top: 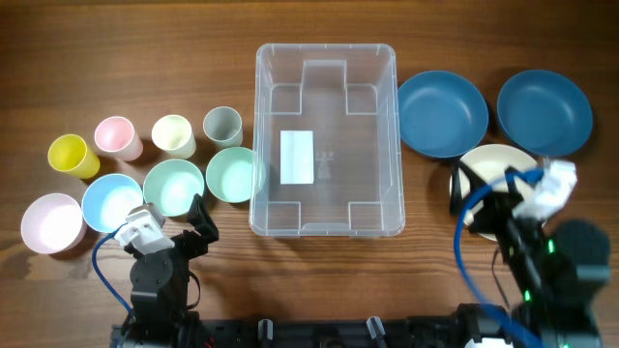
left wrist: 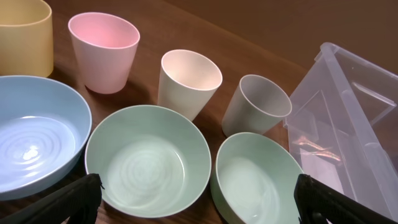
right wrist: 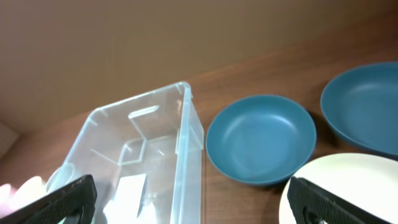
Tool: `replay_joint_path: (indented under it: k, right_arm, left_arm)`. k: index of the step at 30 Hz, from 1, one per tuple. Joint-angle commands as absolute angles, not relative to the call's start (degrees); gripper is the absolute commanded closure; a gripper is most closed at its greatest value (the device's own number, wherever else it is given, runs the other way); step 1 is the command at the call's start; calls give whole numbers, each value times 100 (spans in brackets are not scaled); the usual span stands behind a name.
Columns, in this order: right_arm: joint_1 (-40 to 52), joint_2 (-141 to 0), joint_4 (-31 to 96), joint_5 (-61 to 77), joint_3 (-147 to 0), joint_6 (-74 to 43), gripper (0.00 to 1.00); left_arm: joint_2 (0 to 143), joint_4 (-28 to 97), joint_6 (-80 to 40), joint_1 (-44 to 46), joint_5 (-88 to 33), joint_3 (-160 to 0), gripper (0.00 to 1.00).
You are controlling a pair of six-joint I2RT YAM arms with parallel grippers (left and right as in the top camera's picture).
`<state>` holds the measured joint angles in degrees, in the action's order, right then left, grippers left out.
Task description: Pack container
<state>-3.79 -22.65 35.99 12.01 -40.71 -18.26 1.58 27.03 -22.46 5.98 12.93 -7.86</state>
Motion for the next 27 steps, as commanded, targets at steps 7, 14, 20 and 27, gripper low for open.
replay_joint_path:
  k: [7, 14, 20, 27]
  right_arm:
    - [-377, -287, 4602, 801, -3623, -1885, 0]
    - [-377, -239, 4285, 801, -2556, -1953, 0]
    - [-375, -239, 3929, 1166, -2239, -1721, 0]
    - [-375, -242, 3642, 893, -1466, -1662, 0]
  left_arm:
    - [123, 2703, -2298, 582, 1223, -777, 0]
    - [123, 2703, -2298, 582, 1225, -777, 0]
    - [123, 2703, -2298, 582, 1225, -777, 0]
    - [123, 2703, -2298, 582, 1225, -777, 0]
